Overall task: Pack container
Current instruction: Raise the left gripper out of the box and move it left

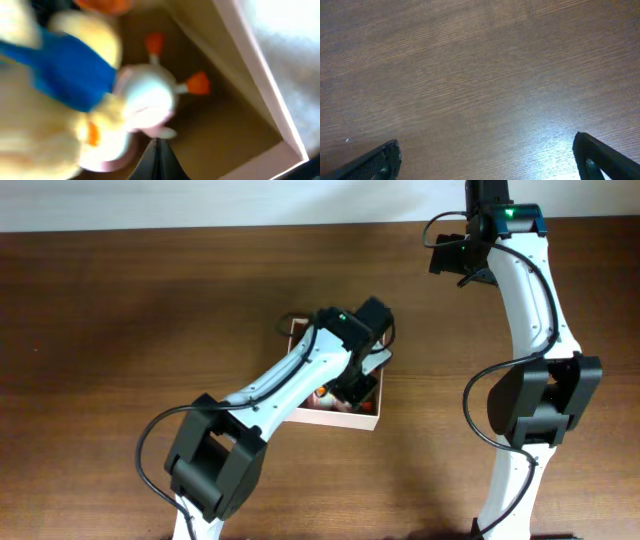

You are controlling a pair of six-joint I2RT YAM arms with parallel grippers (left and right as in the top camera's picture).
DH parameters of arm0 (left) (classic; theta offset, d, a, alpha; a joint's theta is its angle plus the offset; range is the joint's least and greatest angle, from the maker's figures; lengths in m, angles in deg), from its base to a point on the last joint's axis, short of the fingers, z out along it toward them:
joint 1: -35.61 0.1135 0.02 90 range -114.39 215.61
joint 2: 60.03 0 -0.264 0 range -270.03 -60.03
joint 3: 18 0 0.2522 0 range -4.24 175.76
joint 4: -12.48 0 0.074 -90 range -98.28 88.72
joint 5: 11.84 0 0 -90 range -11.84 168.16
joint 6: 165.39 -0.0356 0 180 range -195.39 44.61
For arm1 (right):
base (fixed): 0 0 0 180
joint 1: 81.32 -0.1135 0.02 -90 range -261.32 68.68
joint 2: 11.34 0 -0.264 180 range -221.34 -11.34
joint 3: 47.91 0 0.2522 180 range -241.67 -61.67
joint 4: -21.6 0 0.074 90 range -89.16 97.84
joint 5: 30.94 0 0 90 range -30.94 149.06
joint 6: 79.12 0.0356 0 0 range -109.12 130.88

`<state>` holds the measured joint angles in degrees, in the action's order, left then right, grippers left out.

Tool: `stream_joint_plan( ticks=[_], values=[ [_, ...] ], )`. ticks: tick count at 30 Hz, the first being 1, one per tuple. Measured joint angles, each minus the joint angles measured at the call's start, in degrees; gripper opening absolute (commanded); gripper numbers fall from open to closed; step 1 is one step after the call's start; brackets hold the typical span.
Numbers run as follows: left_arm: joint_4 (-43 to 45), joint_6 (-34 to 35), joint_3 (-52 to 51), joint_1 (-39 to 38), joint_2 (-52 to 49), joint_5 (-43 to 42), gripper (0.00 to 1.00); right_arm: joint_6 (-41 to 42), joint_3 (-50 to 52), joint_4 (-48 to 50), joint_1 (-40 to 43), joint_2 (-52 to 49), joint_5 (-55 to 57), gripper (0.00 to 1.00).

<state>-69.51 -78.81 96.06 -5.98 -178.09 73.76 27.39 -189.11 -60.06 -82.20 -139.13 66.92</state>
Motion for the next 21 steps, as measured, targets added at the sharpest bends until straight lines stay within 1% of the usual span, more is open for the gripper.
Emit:
stream_joint_plan(
  ticks=[4, 10, 12, 14, 17, 18, 19, 20, 21],
  values=[
    [0.11, 0.11, 6.08, 1.22, 0.00, 4.15, 0.19, -0.02, 0.00, 0.00, 0.00, 0.00, -0.02, 0.99],
    [0.15, 1.33, 14.69, 5.75, 0.00, 8.13, 0.22, 0.00, 0.00, 0.00, 0.00, 0.00, -0.02, 0.98],
    [-0.04, 2.29, 16.63, 7.98, 0.00, 9.46, 0.26, 0.00, 0.00, 0.02, 0.00, 0.00, -0.02, 0.99],
    [-0.35, 3.21, 18.21, 10.71, 0.00, 10.47, 0.34, 0.00, 0.00, 0.00, 0.00, 0.00, -0.02, 0.99],
    [-1.44, 4.26, 20.04, 15.80, 0.00, 11.61, 0.55, 0.02, 0.00, 0.00, 0.00, 0.00, 0.00, 0.99],
    [-1.81, 4.63, 20.39, 17.07, 0.00, 11.76, 0.66, 0.00, 0.00, 0.00, 0.00, 0.00, -0.02, 0.99],
    [-2.10, 5.14, 20.81, 18.73, 0.00, 11.98, 0.73, -0.02, 0.00, 0.02, 0.00, 0.00, -0.02, 0.99],
    [-2.54, 4.98, 21.38, 20.81, 0.00, 12.20, 0.79, 0.00, 0.00, 0.00, 0.00, 0.00, -0.02, 0.99],
    [-2.69, 4.94, 21.66, 21.99, 0.00, 12.33, 0.82, 0.00, 0.00, 0.00, 0.00, 0.00, -0.02, 0.99]
  ],
)
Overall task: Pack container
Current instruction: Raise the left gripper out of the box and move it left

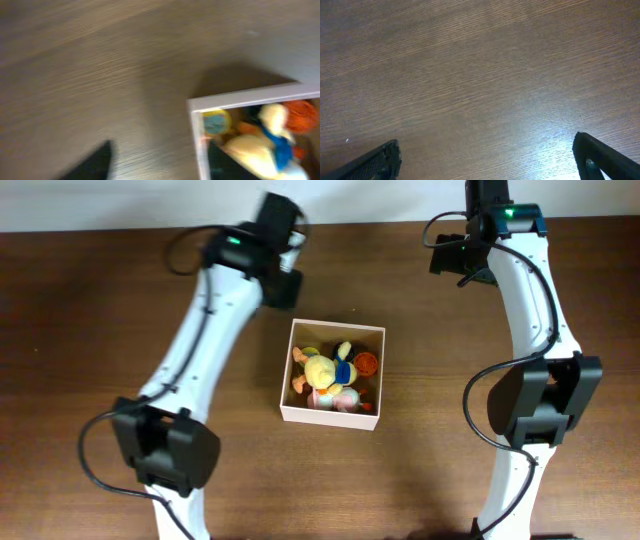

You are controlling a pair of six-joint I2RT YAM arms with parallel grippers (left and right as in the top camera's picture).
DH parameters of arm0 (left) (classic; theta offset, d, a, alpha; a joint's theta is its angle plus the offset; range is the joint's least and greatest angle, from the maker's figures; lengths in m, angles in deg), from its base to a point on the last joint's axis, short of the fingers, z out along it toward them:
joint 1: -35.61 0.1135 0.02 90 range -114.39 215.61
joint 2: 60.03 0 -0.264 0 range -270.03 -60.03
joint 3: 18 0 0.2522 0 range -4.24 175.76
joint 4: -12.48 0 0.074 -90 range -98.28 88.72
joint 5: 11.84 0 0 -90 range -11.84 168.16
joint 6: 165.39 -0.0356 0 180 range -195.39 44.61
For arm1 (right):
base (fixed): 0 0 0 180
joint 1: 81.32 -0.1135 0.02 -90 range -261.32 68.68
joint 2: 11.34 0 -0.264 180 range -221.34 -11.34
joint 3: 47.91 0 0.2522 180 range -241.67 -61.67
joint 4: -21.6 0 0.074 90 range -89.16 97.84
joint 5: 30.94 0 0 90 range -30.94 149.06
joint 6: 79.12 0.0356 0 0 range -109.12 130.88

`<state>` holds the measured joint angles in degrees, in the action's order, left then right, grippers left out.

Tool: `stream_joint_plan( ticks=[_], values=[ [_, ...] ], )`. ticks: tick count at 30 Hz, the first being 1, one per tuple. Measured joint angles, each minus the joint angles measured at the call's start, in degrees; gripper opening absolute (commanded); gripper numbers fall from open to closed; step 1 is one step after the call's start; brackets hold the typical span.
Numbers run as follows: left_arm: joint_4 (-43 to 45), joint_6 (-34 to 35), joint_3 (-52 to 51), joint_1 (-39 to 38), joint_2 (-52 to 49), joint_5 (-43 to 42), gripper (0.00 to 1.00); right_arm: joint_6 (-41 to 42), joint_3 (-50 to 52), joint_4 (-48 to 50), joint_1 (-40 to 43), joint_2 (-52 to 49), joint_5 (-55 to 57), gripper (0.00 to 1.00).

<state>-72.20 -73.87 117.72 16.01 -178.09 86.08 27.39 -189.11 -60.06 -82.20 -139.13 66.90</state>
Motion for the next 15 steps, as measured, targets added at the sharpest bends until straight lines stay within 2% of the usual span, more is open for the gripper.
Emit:
stream_joint_plan(
  ticks=[3, 9, 15],
  values=[
    [-0.22, 0.63, 0.63, 4.07, 0.00, 0.46, 0.98, 0.00, 0.00, 0.00, 0.00, 0.00, 0.00, 0.99],
    [-0.24, 0.92, 0.63, 10.29, 0.00, 0.55, 0.99, -0.02, 0.00, 0.00, 0.00, 0.00, 0.00, 0.99],
    [-0.52, 0.92, 0.63, 13.35, 0.00, 0.76, 0.99, 0.00, 0.00, 0.00, 0.00, 0.00, 0.00, 0.99]
  ],
)
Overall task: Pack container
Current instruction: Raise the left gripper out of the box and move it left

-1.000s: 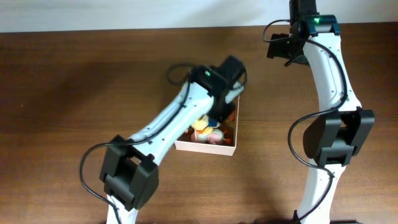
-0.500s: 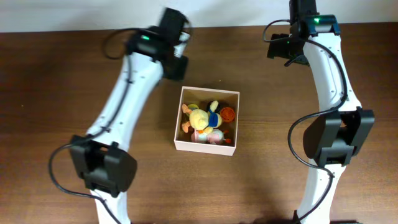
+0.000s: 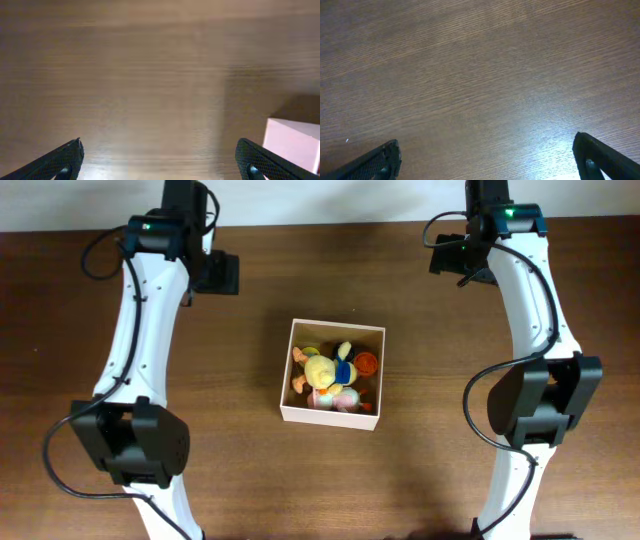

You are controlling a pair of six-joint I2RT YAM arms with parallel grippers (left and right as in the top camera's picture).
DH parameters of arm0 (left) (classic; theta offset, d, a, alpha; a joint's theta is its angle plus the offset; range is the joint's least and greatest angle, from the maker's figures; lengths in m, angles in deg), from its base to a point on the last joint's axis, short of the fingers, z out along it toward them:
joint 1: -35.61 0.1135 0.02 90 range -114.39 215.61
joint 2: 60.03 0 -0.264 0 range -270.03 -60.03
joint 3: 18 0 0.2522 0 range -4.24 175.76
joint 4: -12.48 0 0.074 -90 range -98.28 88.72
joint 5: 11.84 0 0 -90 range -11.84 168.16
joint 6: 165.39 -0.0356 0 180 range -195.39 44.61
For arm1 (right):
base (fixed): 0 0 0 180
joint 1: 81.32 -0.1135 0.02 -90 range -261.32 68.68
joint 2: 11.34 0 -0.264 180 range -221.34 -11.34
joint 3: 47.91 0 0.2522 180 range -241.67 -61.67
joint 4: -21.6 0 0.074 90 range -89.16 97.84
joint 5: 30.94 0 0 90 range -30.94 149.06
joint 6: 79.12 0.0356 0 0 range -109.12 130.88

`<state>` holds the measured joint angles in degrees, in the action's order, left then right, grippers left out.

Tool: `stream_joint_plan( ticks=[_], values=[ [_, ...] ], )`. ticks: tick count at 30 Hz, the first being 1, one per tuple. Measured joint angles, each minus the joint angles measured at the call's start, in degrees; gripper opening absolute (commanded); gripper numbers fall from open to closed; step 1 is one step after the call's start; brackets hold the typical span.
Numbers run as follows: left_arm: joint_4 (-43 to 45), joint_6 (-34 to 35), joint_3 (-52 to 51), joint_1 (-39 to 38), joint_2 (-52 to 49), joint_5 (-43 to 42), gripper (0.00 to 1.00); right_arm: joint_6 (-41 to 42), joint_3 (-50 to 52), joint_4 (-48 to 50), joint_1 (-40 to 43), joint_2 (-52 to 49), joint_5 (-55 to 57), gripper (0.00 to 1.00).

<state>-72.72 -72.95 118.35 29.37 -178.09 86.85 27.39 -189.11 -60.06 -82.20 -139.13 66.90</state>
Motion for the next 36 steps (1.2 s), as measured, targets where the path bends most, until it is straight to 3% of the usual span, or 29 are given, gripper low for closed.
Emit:
stream_joint_plan(
  ticks=[13, 22, 29, 36],
  values=[
    [-3.98, 0.31, 0.00, 1.01, 0.66, 7.15, 0.99, 0.00, 0.00, 0.00, 0.00, 0.00, 0.00, 0.99],
    [-2.21, 0.44, 0.02, 6.45, 13.09, 7.85, 0.99, 0.00, 0.00, 0.00, 0.00, 0.00, 0.00, 0.99],
    [9.79, 0.20, -2.78, 11.04, 23.12, 7.04, 0.99, 0.00, 0.00, 0.00, 0.00, 0.00, 0.00, 0.99],
    [29.11, -1.11, -23.61, 11.21, 35.69, 6.27, 0.99, -0.02, 0.00, 0.02, 0.00, 0.00, 0.02, 0.99]
  ],
)
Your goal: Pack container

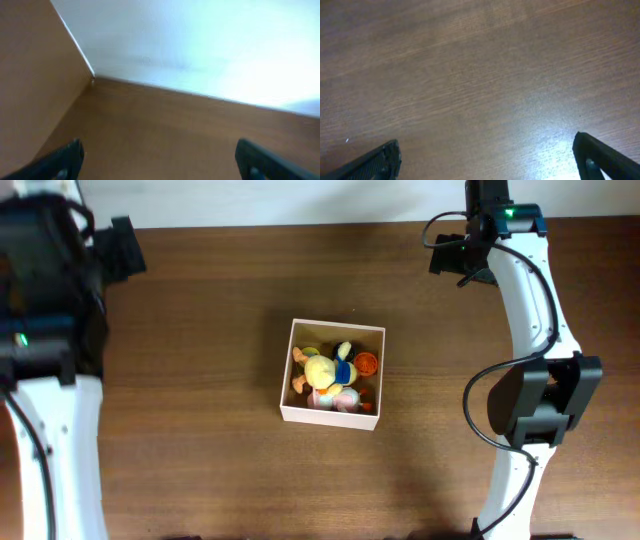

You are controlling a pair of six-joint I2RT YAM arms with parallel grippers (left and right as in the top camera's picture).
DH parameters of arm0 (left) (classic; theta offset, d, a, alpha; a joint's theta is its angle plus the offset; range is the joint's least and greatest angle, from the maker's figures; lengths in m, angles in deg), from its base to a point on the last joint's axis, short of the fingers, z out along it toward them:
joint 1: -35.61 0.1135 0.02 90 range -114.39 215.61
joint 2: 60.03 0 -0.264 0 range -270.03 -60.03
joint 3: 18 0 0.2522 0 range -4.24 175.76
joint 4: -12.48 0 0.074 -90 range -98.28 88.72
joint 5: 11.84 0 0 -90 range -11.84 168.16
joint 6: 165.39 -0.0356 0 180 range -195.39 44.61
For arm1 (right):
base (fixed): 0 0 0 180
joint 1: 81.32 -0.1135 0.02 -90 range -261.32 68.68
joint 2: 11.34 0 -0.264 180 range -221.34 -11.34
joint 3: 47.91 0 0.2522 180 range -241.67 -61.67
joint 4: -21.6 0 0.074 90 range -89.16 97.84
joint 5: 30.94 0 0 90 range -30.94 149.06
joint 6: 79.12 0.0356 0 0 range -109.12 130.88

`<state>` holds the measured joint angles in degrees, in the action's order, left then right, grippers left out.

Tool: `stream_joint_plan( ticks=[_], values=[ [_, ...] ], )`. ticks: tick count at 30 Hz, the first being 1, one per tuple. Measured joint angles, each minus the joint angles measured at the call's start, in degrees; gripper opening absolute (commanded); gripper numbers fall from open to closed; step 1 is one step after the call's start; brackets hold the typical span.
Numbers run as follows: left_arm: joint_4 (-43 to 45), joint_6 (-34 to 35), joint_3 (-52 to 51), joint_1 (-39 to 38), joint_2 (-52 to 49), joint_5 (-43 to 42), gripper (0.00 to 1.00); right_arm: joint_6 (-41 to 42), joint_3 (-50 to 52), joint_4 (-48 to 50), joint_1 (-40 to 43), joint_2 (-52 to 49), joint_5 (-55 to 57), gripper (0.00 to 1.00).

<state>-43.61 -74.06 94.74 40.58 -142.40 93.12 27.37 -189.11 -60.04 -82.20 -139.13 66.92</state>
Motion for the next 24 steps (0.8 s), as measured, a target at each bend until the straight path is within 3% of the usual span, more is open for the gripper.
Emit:
stream_joint_plan(
  ticks=[5, 17, 24],
  values=[
    [12.33, -0.22, -20.50, 0.57, 12.11, -0.17, 0.99, 0.00, 0.00, 0.00, 0.00, 0.00, -0.02, 0.99],
    [30.64, -2.08, -59.80, 1.68, 41.81, -2.51, 0.99, 0.02, 0.00, -0.02, 0.00, 0.00, 0.00, 0.99],
    [32.39, -3.98, -75.19, 2.73, 58.45, -5.64, 0.99, 0.02, 0.00, -0.04, 0.00, 0.00, -0.02, 0.99]
  ],
)
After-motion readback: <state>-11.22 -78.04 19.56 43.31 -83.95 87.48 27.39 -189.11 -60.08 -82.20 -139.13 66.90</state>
